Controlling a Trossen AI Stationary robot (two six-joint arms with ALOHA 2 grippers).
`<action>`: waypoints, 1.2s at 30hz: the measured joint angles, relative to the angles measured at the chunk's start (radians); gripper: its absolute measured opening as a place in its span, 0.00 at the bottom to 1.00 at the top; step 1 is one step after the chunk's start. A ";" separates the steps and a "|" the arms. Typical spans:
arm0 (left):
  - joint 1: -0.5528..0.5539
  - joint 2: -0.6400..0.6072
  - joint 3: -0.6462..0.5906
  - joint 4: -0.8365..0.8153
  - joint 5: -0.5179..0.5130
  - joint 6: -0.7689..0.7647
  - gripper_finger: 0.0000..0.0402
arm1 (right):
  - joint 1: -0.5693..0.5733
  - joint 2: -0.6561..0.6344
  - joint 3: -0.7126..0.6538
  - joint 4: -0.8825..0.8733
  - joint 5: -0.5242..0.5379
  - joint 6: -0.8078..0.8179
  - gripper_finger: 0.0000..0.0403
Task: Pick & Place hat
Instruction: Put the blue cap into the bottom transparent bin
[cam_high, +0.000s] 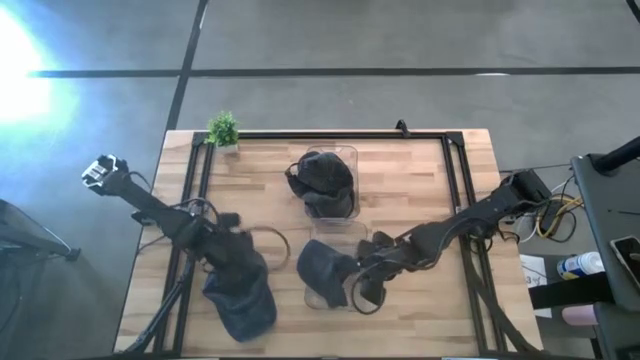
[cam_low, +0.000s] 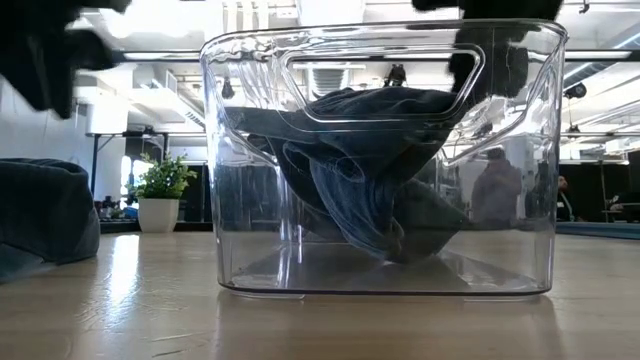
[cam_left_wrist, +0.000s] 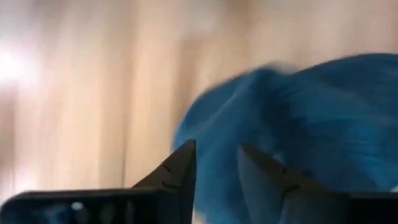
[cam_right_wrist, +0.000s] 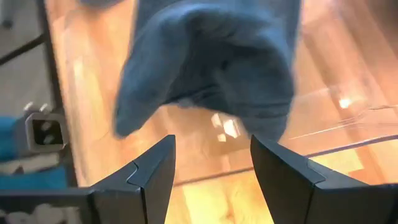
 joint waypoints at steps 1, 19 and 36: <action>-0.002 0.009 0.000 0.058 0.009 0.124 0.29 | 0.005 -0.004 0.000 0.004 -0.012 -0.016 0.50; 0.112 0.298 0.005 0.173 0.210 0.775 0.40 | 0.057 -0.004 0.002 -0.049 -0.049 -0.058 0.50; 0.115 0.320 0.080 0.132 0.359 0.695 0.40 | 0.057 -0.003 0.002 -0.083 -0.041 -0.056 0.50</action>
